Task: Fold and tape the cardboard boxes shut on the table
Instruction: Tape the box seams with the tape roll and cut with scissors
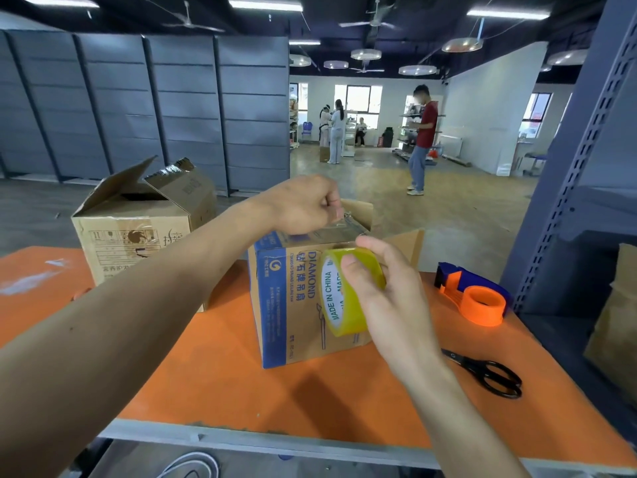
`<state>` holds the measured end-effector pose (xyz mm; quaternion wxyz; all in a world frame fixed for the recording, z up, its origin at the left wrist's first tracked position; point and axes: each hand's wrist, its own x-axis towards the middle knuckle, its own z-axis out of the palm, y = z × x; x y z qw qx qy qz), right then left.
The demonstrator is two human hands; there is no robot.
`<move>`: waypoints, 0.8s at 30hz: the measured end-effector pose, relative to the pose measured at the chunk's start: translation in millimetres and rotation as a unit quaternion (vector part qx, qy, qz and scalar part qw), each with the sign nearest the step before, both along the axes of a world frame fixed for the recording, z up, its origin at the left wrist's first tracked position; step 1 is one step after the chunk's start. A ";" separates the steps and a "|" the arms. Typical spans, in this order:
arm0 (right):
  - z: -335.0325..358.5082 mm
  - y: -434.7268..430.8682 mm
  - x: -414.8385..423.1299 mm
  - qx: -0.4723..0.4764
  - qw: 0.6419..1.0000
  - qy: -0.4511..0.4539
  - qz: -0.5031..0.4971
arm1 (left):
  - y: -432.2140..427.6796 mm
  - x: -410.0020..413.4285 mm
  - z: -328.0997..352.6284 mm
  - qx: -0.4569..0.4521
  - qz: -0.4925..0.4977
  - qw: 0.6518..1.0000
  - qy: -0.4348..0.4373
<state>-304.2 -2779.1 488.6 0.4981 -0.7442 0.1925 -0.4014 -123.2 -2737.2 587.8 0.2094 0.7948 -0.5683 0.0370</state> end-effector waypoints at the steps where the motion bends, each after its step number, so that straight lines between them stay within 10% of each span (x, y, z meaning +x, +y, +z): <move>1: 0.0 -0.2 0.2 0.002 1.000 0.002 0.000 | -0.8 -0.2 -0.6 0.007 0.000 1.000 -0.006; 16: -4.2 -3.7 0.5 0.001 1.000 0.003 0.012 | -3.3 -2.5 -17.4 0.067 0.062 0.994 -0.057; 24: -13.1 -4.4 -2.3 -0.004 1.000 -0.010 0.013 | 12.3 -6.8 -21.7 -0.072 0.068 0.987 -0.126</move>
